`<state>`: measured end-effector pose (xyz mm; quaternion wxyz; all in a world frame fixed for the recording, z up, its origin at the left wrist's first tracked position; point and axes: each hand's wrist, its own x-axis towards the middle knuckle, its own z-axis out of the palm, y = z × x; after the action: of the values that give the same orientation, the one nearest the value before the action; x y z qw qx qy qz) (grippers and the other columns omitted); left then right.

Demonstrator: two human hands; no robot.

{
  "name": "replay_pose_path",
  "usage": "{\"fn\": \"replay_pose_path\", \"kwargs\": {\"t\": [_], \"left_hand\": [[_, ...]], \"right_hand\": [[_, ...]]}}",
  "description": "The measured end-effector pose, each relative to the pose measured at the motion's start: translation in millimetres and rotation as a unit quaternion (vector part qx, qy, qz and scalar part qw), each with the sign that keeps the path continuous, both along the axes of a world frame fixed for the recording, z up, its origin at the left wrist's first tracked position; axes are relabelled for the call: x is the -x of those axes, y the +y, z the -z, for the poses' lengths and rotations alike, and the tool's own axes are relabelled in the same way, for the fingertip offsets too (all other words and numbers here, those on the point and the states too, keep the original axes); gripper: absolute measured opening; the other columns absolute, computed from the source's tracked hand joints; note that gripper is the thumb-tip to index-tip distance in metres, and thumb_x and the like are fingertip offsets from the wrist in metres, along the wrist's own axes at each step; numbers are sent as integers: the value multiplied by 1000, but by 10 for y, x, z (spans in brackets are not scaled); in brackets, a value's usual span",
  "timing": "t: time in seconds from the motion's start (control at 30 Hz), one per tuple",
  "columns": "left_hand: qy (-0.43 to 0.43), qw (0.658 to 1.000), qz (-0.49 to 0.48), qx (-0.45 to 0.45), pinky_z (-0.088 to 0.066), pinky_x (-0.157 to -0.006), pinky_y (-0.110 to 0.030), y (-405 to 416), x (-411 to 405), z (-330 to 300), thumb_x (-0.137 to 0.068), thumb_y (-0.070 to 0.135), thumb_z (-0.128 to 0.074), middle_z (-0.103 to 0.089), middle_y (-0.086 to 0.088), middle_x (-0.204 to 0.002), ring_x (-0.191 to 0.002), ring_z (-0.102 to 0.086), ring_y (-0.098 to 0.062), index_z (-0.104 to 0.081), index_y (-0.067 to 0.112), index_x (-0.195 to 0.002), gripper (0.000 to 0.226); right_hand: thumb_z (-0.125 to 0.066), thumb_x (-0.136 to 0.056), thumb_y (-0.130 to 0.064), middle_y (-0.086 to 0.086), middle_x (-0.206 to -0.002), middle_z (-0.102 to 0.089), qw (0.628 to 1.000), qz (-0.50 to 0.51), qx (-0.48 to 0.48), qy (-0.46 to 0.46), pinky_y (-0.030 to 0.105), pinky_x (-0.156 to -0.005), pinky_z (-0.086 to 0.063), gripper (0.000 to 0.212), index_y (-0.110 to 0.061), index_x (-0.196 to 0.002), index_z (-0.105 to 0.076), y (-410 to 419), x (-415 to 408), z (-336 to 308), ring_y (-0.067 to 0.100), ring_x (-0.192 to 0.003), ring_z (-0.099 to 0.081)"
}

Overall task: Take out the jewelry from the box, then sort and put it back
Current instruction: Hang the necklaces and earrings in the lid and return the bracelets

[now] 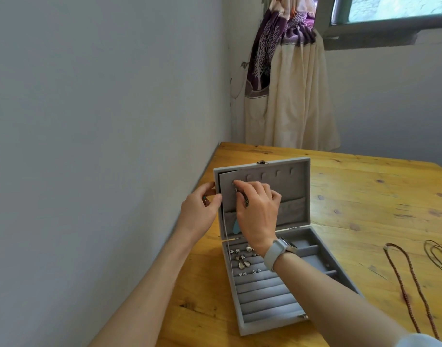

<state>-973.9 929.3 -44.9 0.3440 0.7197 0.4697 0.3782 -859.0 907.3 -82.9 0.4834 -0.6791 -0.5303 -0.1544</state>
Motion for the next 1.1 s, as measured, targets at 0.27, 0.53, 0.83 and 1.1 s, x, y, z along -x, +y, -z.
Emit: {"fn": "replay_pose_path", "kwargs": {"t": [0.27, 0.53, 0.83, 1.1], "left_hand": [[30, 998, -35, -45, -42, -67, -12, -11, -92, -2, -91, 16, -52, -62, 3, -109, -76, -52, -6, -52, 16, -127, 36], [-65, 997, -29, 38, -46, -83, -17, -95, 62, -86, -94, -1, -37, -53, 0, -128, -93, -58, -10, -42, 13, -134, 43], [-252, 958, -8, 134, -50, -61, -20, -520, 276, 79, -86, -1, -55, -61, -11, -91, -73, -65, -12, -44, 18, -121, 42], [-251, 957, -19, 142, -50, -70, -20, -658, 151, 43, -78, 3, -65, -69, 0, -82, -78, -64, -9, -68, 17, -81, 15]], "right_hand": [[-53, -79, -24, -3, -81, -67, 999, 29, 23, -17, 30, -79, -29, 14, -20, -84, -65, -1, -8, 34, 19, -77, -61], [-51, -83, -24, -2, -90, -67, 997, -49, 18, 51, 24, -82, -25, 18, -17, -94, -64, -214, -75, -17, 17, -87, -60], [-55, -87, -5, -3, -85, -61, 917, -272, 94, 277, 14, -69, -45, 16, -19, -89, -63, -749, -130, -62, 9, -78, -57], [-58, -85, -9, -6, -82, -61, 892, -295, 121, 319, 14, -69, -43, 14, -21, -90, -61, -909, -94, -68, 4, -74, -53]]}}
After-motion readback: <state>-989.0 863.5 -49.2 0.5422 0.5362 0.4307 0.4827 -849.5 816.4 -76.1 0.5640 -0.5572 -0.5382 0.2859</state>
